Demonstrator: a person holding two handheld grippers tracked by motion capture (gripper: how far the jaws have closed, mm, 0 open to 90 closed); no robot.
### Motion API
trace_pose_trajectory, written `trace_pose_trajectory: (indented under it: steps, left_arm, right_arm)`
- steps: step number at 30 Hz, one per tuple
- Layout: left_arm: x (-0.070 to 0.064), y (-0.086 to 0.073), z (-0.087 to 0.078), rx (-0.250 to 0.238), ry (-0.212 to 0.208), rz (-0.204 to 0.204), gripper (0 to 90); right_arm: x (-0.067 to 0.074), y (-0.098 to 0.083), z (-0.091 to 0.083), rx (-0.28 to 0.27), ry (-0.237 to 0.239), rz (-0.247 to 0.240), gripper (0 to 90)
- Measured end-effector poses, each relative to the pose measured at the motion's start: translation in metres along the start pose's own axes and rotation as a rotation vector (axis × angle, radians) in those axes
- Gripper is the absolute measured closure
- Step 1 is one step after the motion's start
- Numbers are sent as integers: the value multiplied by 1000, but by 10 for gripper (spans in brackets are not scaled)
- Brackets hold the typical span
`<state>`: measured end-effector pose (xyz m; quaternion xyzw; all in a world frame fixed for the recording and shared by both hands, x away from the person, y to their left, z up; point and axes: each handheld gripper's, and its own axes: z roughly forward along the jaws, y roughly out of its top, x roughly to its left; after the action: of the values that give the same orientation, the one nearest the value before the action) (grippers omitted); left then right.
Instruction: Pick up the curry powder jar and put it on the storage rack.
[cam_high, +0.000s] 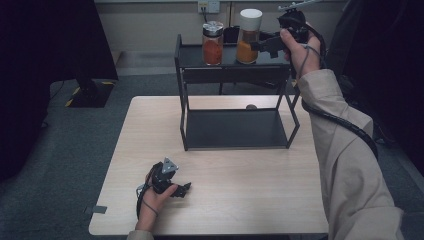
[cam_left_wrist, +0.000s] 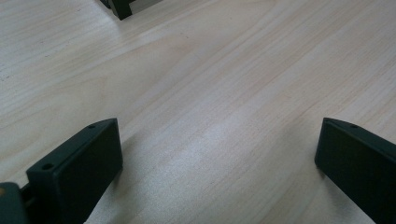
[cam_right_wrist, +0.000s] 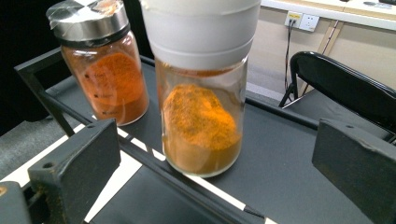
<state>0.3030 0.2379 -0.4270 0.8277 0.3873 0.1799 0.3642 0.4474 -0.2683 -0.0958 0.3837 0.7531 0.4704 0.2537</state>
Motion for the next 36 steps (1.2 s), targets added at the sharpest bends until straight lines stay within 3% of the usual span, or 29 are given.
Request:
trace_pose_trajectory:
  steps: [19,36]
  left_arm:
    - [0,0,0,0,0,0,0]
    - [0,0,0,0,0,0,0]
  right_arm:
    - [13,-26,-9,-5,12,-5,3]
    - [24,-57,-4,7,69,-18,6]
